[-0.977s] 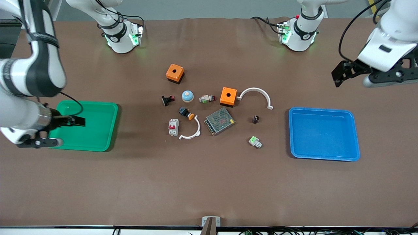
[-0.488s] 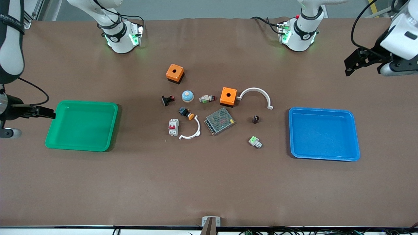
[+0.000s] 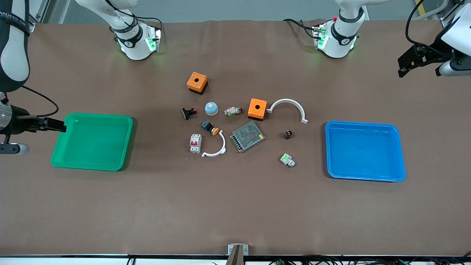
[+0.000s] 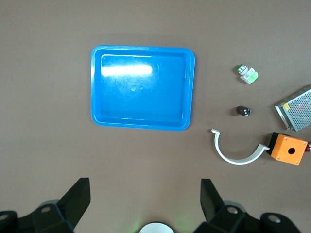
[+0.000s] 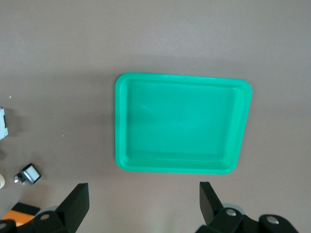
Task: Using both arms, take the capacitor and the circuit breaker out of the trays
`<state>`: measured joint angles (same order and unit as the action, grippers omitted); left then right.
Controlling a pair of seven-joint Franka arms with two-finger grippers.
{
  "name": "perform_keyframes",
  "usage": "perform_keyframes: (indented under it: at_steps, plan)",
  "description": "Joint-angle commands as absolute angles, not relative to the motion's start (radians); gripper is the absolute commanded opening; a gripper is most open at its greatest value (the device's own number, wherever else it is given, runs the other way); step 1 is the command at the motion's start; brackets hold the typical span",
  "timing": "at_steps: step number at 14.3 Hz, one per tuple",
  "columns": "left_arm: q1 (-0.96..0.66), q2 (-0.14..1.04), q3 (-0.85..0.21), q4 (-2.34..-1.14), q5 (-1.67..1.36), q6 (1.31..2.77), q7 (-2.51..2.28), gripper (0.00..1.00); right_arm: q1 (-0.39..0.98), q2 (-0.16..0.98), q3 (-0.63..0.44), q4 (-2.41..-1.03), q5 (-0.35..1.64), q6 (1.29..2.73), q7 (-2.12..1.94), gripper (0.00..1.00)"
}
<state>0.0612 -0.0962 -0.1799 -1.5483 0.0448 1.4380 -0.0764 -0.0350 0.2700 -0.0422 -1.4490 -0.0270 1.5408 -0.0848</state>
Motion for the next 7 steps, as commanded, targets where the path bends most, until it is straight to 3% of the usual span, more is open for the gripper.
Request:
perform_keyframes:
  at_steps: [1, 7]
  plan:
    - [0.101, -0.101, -0.181, -1.555, 0.037, 1.436, -0.041, 1.0, -0.003, 0.226, -0.037, -1.485, -0.021, 1.534, -0.075, 1.0]
    - [0.097, -0.089, -0.183, -1.559, 0.034, 1.465, -0.043, 1.0, -0.003, 0.052, -0.04, -1.69, -0.023, 1.634, -0.077, 1.0]
